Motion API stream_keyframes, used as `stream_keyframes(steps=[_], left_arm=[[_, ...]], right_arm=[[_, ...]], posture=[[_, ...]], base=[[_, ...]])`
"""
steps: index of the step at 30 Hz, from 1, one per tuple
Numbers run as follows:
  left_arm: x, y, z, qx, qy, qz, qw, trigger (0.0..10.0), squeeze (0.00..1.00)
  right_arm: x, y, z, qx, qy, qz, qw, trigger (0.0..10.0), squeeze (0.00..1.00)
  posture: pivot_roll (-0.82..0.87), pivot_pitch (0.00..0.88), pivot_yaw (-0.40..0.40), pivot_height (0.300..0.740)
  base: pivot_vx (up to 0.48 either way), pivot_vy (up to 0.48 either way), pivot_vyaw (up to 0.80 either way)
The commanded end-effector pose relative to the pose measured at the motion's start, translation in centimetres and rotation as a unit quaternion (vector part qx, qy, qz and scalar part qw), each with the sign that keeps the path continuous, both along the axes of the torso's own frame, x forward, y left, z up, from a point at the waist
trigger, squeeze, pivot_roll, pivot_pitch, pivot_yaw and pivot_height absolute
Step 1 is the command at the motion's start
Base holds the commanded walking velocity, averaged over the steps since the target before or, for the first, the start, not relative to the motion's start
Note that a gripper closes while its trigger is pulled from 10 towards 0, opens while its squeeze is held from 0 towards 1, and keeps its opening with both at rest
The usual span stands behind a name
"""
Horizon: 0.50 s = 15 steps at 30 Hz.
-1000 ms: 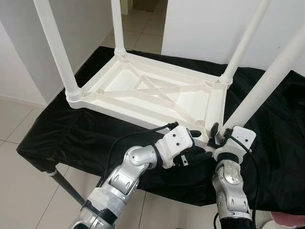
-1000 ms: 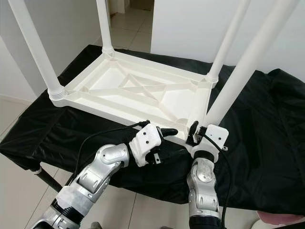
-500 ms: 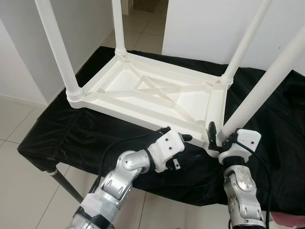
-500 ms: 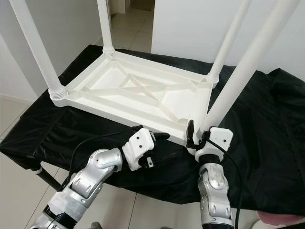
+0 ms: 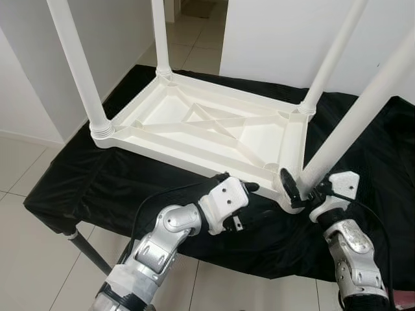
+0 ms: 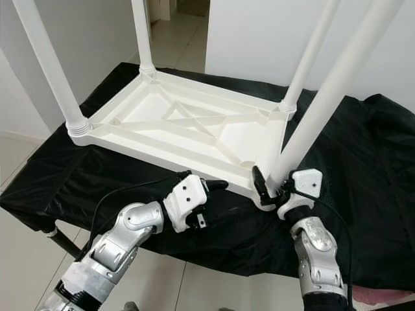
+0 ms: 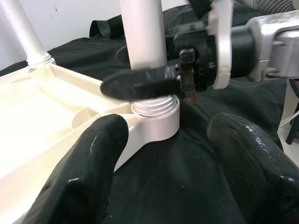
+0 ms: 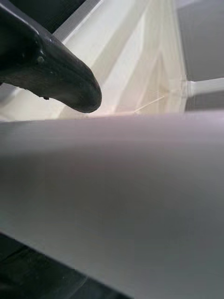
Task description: Building children table
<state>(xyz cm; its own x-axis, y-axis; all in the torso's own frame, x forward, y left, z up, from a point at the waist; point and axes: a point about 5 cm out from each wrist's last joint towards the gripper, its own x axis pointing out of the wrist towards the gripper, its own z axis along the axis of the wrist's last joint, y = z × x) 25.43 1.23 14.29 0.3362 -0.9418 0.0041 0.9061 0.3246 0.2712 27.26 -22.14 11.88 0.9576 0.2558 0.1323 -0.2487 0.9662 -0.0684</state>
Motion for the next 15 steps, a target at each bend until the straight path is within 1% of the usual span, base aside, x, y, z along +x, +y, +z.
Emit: stream_keyframes(steps=[1,2,3,4,6,8,15], left_arm=[[-0.3,-0.2,0.0,0.003,-0.003,-0.007,1.0,10.0,0.0],[-0.3,-0.3,0.0,0.004,-0.003,-0.009,1.0,10.0,0.0],[-0.3,-0.3,0.0,0.005,-0.006,-0.009,1.0,10.0,0.0],[-0.2,-0.4,0.1,0.004,-0.007,-0.008,1.0,10.0,0.0],[-0.2,-0.4,0.1,0.004,-0.007,-0.008,1.0,10.0,0.0],[-0.1,-0.4,0.3,0.001,-0.007,-0.005,1.0,10.0,0.0],[-0.1,-0.4,0.4,-0.004,-0.005,0.003,1.0,10.0,0.0]], right_arm=[[0.4,0.2,-0.5,-0.01,0.013,0.023,1.0,10.0,0.0],[0.8,0.6,-0.7,-0.014,0.021,0.043,0.999,9.5,0.0],[1.2,0.9,-0.8,-0.018,0.024,0.058,0.998,6.1,0.0],[1.4,1.1,-0.9,-0.019,0.026,0.069,0.997,0.0,0.0],[1.4,1.1,-0.9,-0.019,0.026,0.069,0.997,0.0,0.0],[1.6,1.2,-0.9,-0.019,0.027,0.081,0.996,0.0,0.0],[1.5,0.4,-1.3,-0.014,0.035,0.094,0.995,0.0,0.0]], posture=[[-0.08,0.0,-0.027,0.74],[-0.08,0.0,-0.019,0.74],[-0.08,0.0,-0.019,0.74],[-0.08,0.0,-0.025,0.74],[-0.08,0.0,-0.025,0.74],[-0.07,0.0,-0.032,0.74],[-0.06,0.0,-0.044,0.74]], base=[[0.0,0.0,0.0],[0.0,0.0,0.0],[0.0,0.0,0.0],[0.0,0.0,0.0],[0.0,0.0,0.0],[0.0,0.0,0.0],[0.0,0.0,0.0]])
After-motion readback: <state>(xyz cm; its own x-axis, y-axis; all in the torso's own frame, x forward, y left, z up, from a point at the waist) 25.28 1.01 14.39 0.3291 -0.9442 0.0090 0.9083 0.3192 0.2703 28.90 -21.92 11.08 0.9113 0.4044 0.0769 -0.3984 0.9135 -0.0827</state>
